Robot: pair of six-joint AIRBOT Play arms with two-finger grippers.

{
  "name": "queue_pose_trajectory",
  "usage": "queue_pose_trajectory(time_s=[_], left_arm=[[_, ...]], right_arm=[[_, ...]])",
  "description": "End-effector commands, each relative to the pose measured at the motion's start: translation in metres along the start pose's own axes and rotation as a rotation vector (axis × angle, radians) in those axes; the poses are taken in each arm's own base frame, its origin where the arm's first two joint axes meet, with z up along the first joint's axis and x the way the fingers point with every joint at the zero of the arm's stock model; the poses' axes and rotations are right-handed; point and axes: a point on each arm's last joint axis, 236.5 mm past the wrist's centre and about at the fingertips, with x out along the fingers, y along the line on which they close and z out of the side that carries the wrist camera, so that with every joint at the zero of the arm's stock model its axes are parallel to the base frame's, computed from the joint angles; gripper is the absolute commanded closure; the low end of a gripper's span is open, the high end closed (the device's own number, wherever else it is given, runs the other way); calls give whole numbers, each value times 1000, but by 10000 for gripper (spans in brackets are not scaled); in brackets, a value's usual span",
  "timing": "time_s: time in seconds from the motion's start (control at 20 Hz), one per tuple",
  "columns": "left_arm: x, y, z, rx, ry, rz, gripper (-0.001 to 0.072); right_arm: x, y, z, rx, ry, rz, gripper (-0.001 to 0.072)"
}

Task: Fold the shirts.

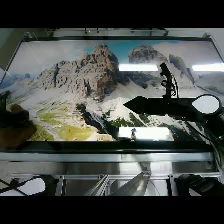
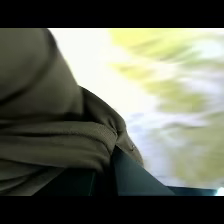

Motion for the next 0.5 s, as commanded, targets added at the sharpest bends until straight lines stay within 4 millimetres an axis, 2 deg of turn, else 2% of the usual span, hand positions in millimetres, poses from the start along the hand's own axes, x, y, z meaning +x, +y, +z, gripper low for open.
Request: queue_pose_trajectory(time_s=[0.0, 0.05, 0.1, 0.15, 0.2, 0.3, 0.35, 0.45], left_arm=[[-49, -163, 35, 279, -84, -315, 687], [-74, -230, 37, 409, -137, -433, 686], [-100, -288, 34, 530, -193, -517, 685], [-128, -337, 26, 647, -248, -564, 685], [-153, -375, 15, 755, -306, -590, 684], [-188, -424, -12, 893, -361, -642, 683], [-194, -437, -25, 935, -359, -658, 682], [-186, -445, -42, 968, -314, -670, 681]], right_arm=[[0, 0, 0, 0, 0, 0, 694], [0, 0, 0, 0, 0, 0, 694], [0, 1, 0, 3, -1, 3, 694], [0, 1, 0, 4, -1, 5, 694], [0, 2, -2, 5, 7, 8, 694], [0, 3, -4, 4, 19, 12, 694], [-1, 4, -8, 5, 35, 18, 694], [-4, 3, -13, 13, 64, 25, 694]])
